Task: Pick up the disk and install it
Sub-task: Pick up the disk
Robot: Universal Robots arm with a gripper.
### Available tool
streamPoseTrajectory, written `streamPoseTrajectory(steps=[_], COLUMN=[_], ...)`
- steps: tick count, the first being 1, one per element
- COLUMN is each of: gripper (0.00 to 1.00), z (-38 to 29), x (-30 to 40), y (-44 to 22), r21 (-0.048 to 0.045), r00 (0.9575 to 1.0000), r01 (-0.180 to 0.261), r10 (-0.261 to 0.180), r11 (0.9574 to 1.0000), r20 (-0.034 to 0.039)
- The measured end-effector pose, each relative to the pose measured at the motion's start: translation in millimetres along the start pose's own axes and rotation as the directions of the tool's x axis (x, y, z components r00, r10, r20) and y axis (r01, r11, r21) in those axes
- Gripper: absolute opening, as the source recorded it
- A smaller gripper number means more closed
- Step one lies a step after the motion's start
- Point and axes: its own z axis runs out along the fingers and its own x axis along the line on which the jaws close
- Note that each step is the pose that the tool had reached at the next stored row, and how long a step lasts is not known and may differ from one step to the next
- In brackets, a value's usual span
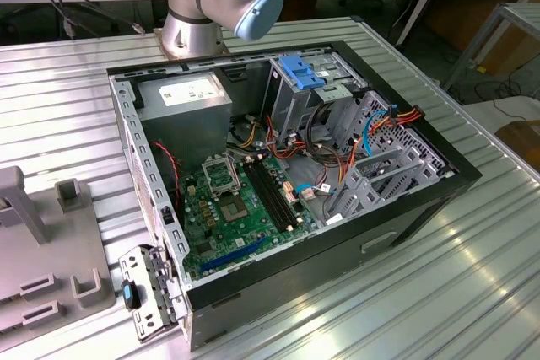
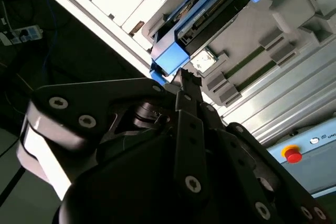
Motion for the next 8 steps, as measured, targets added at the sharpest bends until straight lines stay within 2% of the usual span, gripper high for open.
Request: streamPoseTrajectory(steps=[3,5,6,8], gripper=[0.11,0.24,0.24,0.36], z=[0.0,0.0,0.0,0.0], x=[0.0,0.0,-0.1,0.0], y=[0.0,0.0,0.0,0.0], r21=[-0.0003,-0.0003,-0.0004,-0.0002], r00=[1.0,1.0,1.0,1.0], r01=[0.0,0.0,0.0,0.0], r10=[0.0,0.0,0.0,0.0], r11=[1.0,1.0,1.0,1.0], r20=[-0.0023,-0.0024,-0.0024,-0.0024])
